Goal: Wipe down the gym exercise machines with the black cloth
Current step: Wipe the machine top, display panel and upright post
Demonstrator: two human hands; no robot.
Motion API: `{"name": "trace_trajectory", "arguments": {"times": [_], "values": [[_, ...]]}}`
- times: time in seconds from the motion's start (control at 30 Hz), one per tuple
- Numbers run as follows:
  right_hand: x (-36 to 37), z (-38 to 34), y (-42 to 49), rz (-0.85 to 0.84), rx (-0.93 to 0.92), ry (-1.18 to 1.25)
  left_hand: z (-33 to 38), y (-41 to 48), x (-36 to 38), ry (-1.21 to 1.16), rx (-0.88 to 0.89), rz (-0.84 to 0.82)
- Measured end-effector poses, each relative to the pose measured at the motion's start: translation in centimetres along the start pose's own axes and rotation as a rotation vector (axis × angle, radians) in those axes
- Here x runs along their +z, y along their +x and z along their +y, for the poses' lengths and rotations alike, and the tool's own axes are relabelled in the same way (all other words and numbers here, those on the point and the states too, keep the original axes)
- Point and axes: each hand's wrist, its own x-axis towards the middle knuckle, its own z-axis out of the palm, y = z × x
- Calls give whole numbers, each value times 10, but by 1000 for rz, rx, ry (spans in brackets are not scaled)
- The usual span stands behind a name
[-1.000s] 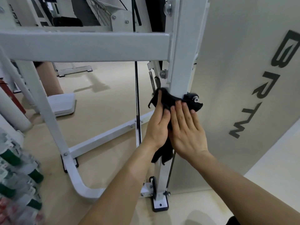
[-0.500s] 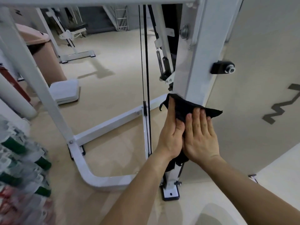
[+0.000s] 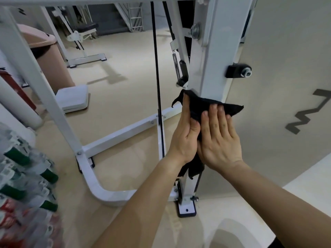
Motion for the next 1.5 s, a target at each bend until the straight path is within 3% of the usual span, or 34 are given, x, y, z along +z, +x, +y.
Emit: {"name": "trace_trajectory", "arguments": {"times": [0.53,0.93,1.23,1.5], "values": [[57,-10,-107,-26,-93,-57,-91,-43,-2,309,91,-69],[78,-29,-175,-99,-81,-15,-147,-80,4,420,-25,-136],[79,-22,-154,-21,-67,-1,-137,-69,16,263,27,3],[65,-29,-194,-237,-94,70,-160,-104,30,210,-122,43]]}}
